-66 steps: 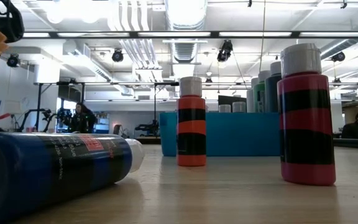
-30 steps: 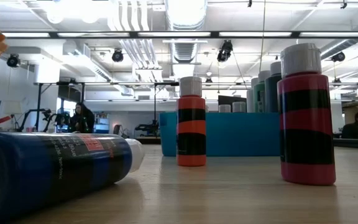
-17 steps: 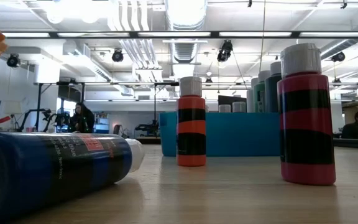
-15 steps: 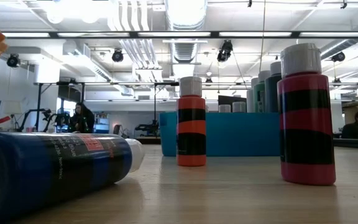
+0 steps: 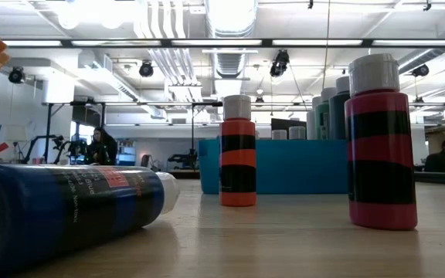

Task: Pick & Place Paint Supplies
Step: Put the blue paint bottle into the blue bin

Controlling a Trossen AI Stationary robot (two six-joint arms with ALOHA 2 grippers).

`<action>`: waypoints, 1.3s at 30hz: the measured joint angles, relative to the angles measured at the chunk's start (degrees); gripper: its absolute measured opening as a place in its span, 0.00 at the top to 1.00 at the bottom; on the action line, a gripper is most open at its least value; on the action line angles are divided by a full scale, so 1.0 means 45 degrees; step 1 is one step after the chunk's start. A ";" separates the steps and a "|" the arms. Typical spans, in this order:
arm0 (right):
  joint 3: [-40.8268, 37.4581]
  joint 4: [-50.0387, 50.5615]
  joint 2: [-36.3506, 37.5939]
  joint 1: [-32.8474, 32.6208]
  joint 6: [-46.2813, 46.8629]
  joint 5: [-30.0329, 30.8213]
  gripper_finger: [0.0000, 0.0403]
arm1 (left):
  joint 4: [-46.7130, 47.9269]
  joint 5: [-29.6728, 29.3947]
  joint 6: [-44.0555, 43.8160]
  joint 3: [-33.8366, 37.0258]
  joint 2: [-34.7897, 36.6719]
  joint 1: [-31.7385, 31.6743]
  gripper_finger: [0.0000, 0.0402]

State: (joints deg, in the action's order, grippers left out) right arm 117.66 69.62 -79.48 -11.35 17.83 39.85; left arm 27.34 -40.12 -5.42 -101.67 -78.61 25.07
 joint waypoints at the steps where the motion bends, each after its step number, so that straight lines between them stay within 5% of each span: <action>1: -0.0006 0.0226 0.0072 0.0000 0.0006 -0.0004 0.98 | 0.0284 0.0318 -0.0361 -0.0007 -0.0119 -0.0056 0.58; 11: -0.0027 0.1454 0.0154 0.0000 -0.0200 0.0033 0.98 | 0.2598 0.3802 -0.5721 -0.0083 -0.1418 -0.0744 0.58; 24: -0.0046 0.1532 -0.0023 0.0000 -0.0681 0.0037 0.98 | 0.3165 0.6464 -0.8444 0.0589 -0.2904 -0.1106 0.58; 33: -0.0051 0.1531 -0.0070 0.0000 -0.1110 0.0036 0.98 | 0.3799 0.8357 -0.6600 0.2715 -0.2920 -0.1038 0.63; 39: -0.0051 0.1535 -0.0070 0.0000 -0.1110 0.0036 0.98 | 0.2051 0.8956 -0.5873 0.4657 -0.2971 -0.1033 0.67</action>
State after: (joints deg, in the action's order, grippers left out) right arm 117.43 76.53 -79.79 -11.35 12.84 40.01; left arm 36.57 0.18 -31.84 -80.71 -91.98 20.43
